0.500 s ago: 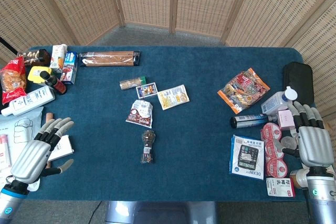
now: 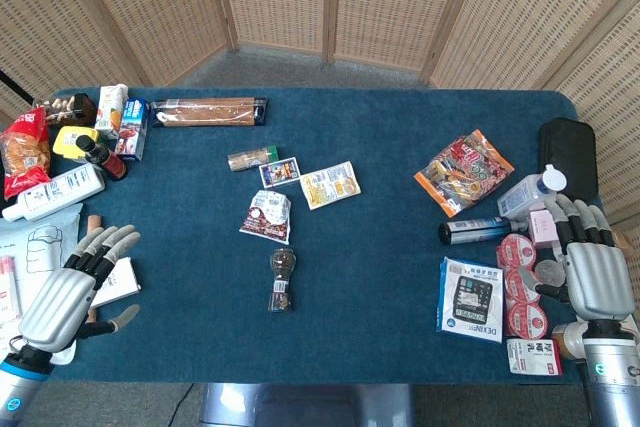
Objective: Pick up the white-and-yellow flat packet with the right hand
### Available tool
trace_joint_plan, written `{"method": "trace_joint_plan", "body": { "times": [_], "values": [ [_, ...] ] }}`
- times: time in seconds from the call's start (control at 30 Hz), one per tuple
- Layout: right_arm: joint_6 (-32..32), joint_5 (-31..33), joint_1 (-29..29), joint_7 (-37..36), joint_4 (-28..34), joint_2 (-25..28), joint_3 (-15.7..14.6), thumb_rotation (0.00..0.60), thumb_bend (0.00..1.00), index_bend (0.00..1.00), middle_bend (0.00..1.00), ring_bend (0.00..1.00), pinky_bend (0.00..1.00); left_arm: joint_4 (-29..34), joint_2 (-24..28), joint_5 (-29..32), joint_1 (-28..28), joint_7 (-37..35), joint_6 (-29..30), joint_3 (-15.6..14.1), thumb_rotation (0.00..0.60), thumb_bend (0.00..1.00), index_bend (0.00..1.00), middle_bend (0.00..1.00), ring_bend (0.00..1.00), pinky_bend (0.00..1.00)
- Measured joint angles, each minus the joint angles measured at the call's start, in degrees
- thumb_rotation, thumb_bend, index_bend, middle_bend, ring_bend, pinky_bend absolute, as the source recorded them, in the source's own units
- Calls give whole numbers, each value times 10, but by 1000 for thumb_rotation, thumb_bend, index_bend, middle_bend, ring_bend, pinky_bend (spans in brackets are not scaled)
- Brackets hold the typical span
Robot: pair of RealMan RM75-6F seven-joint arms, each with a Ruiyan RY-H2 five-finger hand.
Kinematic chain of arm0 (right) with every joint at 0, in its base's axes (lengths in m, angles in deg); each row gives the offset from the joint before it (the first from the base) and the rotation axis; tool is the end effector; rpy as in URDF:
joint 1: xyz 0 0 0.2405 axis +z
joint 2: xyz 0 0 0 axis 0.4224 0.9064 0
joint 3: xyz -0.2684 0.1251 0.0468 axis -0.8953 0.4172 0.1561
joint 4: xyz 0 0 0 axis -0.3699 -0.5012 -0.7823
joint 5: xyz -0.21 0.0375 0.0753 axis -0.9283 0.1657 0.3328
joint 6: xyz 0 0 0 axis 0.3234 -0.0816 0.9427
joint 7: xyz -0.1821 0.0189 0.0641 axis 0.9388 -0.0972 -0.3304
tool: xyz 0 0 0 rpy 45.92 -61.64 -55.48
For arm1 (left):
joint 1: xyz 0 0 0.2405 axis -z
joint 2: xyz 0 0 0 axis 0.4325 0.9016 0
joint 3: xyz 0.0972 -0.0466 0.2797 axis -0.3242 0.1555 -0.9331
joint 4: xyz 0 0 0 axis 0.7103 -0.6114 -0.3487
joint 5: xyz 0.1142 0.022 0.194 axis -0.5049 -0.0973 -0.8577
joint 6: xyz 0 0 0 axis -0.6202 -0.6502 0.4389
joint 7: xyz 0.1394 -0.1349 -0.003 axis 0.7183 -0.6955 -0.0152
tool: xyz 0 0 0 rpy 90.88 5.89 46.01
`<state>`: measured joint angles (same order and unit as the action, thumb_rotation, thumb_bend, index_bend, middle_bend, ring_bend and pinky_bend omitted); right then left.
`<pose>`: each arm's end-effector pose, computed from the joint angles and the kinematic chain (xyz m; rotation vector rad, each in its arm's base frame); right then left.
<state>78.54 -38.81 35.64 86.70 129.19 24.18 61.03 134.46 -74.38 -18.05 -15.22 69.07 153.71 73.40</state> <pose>-0.2903 -0.2794 0.1947 1.3241 -0.8761 0.8811 -0.2341 0.2260 0.1539 -1.6370 -1.0717 -1.1380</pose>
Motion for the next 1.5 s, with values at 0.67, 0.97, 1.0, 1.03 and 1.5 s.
{"method": "trace_joint_plan", "body": {
  "times": [0.67,0.97,1.0,1.03,1.5],
  "values": [
    [-154,-21,139,15,-34,-62,37,500,233,0,0,0,0,-5,-3,11,11,-2,-18,5,600,303,0,0,0,0],
    [-289,12,264,0,-123,-126,71,495,235,0,0,0,0,-7,-2,21,14,-3,-24,7,600,303,0,0,0,0],
    [-305,18,279,-3,-139,-136,74,494,236,0,0,0,0,-7,-2,22,15,-2,-26,8,600,303,0,0,0,0],
    [-317,23,290,-5,-151,-143,76,495,237,0,0,0,0,-7,-2,23,16,-2,-27,9,600,303,0,0,0,0],
    [-458,80,435,-40,-353,-257,91,499,245,0,0,0,0,-11,-3,48,26,1,-45,16,600,302,0,0,0,0]
  ]
}}
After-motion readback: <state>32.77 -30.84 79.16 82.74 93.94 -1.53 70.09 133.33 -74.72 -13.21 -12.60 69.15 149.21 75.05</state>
